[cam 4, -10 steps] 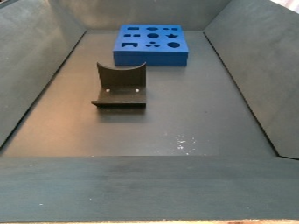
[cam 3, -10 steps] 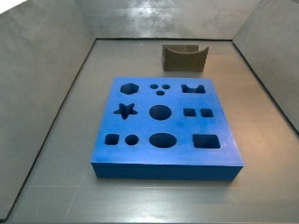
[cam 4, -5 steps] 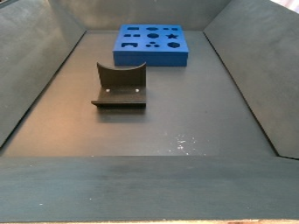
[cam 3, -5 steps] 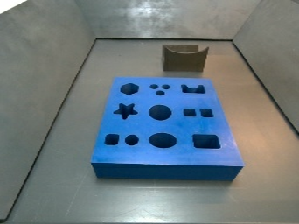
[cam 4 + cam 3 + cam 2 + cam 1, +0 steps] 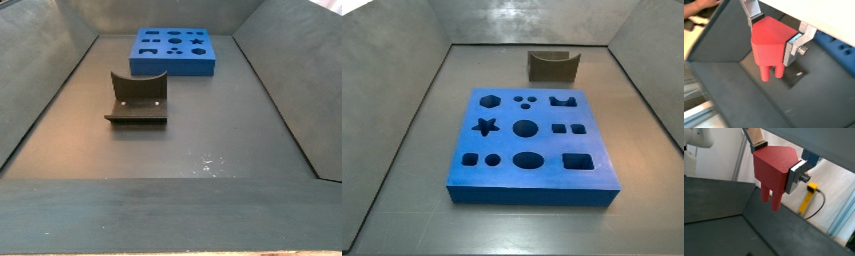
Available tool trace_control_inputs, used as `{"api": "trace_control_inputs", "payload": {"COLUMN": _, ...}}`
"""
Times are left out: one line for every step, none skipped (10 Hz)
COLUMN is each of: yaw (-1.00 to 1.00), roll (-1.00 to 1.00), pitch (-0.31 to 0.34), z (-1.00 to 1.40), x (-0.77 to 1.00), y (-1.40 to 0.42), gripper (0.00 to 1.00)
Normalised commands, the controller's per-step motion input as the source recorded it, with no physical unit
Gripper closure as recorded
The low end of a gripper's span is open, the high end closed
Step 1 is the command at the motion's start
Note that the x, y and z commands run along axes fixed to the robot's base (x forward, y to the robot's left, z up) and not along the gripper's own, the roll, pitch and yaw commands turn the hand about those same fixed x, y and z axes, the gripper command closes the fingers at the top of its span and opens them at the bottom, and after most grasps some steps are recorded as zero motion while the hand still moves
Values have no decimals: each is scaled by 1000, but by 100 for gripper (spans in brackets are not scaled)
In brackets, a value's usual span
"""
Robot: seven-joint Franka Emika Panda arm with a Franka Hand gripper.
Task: Pick up the 3 prong object. Move up. Rotate the 3 prong object. Place the 3 prong object on the fixture. Regrasp the 3 prong object. Move to above the board. Insert the 3 prong object.
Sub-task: Move to above the board.
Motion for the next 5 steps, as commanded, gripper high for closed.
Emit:
{"api": "trace_control_inputs", "payload": {"yaw": -130, "roll": -1000, "pitch": -276, "z": -148, "x": -900, "y": -1000, "gripper": 100}}
{"api": "trace_control_inputs", "payload": {"yaw": -138, "roll": -1000, "pitch": -302, "z": -149, "x": -936, "y": -1000, "gripper": 100}}
{"api": "trace_control_inputs", "payload": {"yaw": -143, "roll": -1000, "pitch": -323, "z": -154, "x": -977, "y": -1000, "gripper": 100}}
{"api": "trace_control_inputs", "payload": {"yaw": -145, "roll": -1000, "pitch": -332, "z": -158, "x": -1000, "y": -999, "gripper": 100}}
{"api": "trace_control_inputs", "payload": {"yaw": -165, "roll": -1000, "pitch": -349, "z": -152, "x": -1000, "y": -938, "gripper": 100}}
